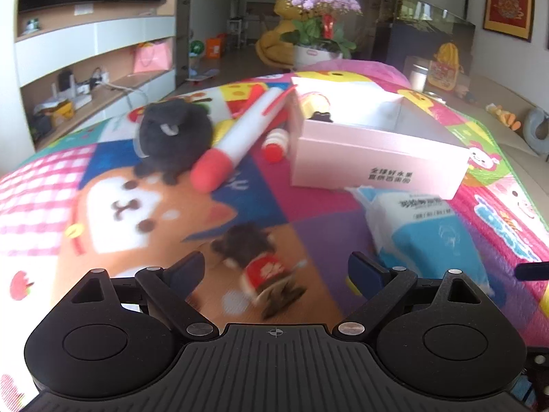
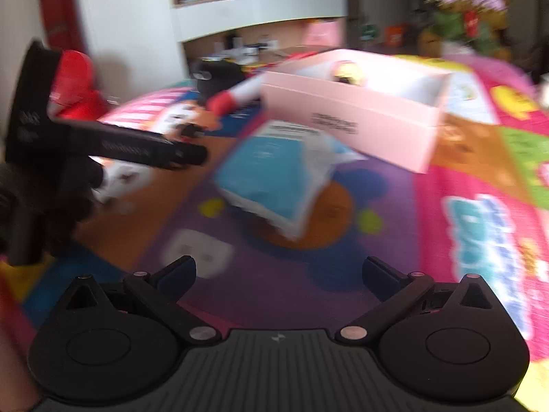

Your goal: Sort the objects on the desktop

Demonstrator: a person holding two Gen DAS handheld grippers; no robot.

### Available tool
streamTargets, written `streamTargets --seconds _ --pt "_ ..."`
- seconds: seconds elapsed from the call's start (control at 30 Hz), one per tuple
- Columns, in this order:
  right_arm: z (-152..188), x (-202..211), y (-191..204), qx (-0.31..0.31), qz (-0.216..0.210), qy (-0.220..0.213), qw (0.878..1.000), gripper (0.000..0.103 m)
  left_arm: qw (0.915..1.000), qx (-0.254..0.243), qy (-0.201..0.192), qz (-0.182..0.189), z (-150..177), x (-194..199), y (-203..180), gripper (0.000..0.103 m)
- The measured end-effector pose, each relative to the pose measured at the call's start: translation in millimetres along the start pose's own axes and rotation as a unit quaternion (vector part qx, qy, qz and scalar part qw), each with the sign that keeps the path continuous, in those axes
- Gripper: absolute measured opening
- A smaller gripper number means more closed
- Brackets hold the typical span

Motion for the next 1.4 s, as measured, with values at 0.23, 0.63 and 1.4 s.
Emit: streamTargets --seconds 0.23,0.63,1.4 --pt "6.2 1.3 -28.1 -0.069 0.079 0.0 0.995 0.103 0.9972 -0.022 -0.017 0.069 -12.4 -10.1 -23.5 0.095" --pt "-0.5 -5.0 -23.9 -0.078 0.077 0.012 0.994 0.103 0.9995 -0.027 0.007 -0.012 21.6 17.5 4.5 0.097" --pt "-52.5 -17.3 -21.5 -0.131 0.003 -0.019 0.991 0.052 0.9969 -0.071 -0.014 -0.03 6.0 9.7 -15.1 0.075"
Point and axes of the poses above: each gripper's, at about its wrist camera, not at the fingertips, and x roughly against the way its jaws point, y to its left, z to its underside, the point moved 6 cm from there along -x, roughly the way its jaws point, and after that the axes turned 4 degrees about -z, right-handed, at the moved point
